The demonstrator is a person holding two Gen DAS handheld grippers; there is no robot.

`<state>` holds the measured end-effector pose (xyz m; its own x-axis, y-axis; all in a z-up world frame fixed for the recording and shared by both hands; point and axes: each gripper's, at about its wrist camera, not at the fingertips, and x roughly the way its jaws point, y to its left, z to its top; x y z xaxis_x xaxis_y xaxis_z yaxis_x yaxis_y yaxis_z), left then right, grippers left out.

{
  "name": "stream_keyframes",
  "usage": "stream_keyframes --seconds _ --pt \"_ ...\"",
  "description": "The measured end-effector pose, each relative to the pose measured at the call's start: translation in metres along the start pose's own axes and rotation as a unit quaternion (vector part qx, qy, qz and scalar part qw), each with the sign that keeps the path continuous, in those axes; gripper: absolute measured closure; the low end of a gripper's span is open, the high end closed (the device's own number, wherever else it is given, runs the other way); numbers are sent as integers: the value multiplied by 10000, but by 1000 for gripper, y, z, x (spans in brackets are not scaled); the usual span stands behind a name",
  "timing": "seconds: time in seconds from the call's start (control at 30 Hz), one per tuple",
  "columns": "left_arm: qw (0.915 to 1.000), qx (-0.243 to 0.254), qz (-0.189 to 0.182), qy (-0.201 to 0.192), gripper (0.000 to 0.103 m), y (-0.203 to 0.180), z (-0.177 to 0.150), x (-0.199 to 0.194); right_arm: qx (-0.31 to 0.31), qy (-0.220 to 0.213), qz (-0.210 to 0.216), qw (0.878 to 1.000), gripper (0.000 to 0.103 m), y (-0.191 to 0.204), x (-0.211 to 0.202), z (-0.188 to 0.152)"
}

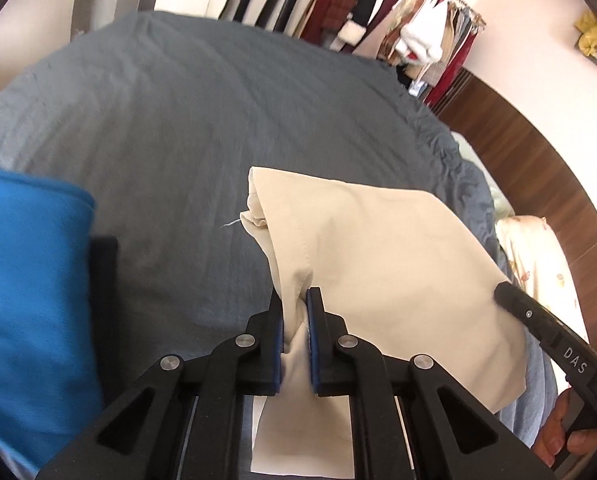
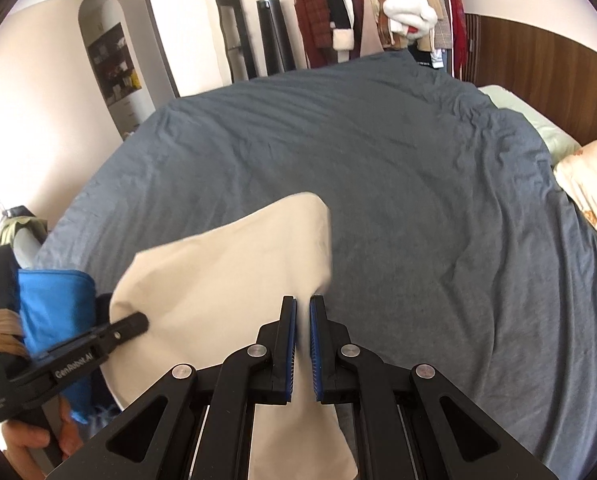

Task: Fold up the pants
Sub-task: 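Lift the folded shorts with both grippers and carry them onto the blue clothes stack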

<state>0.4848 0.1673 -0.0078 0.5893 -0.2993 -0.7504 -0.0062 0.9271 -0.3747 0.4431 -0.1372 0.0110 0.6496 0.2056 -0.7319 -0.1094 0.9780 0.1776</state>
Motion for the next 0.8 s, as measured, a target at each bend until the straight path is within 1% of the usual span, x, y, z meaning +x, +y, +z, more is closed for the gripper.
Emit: stream_keyframes --seconds 0.1,0.2,0.3,0.43,0.5,0.63,0.73,0.8 --pt "10000 8 -7 -75 92 1 3 -14 -35 -68 41 10000 96 11 -13 7" --pt "9998 -138 -99 -88 92 7 1 -23 -110 -164 116 9997 96 25 -28 18" --pt "9992 -293 -272 -14 92 12 -3 -24 -294 -286 130 9991 96 38 -43 30" --pt "9981 -377 -454 148 92 10 -12 -15 -577 -410 62 9975 96 51 -57 41" --pt "9984 -353 -410 145 92 7 -17 -12 -655 -402 21 9970 96 55 -59 41" --pt "9981 -353 -426 260 92 8 -26 -7 -751 -276 1 9968 96 57 -60 39" --pt "9985 -297 -327 322 92 11 -30 -9 -737 -191 150 9970 96 62 -62 38" --pt "9990 -212 -188 339 92 15 -29 -14 -778 -180 272 9964 96 70 -63 36"
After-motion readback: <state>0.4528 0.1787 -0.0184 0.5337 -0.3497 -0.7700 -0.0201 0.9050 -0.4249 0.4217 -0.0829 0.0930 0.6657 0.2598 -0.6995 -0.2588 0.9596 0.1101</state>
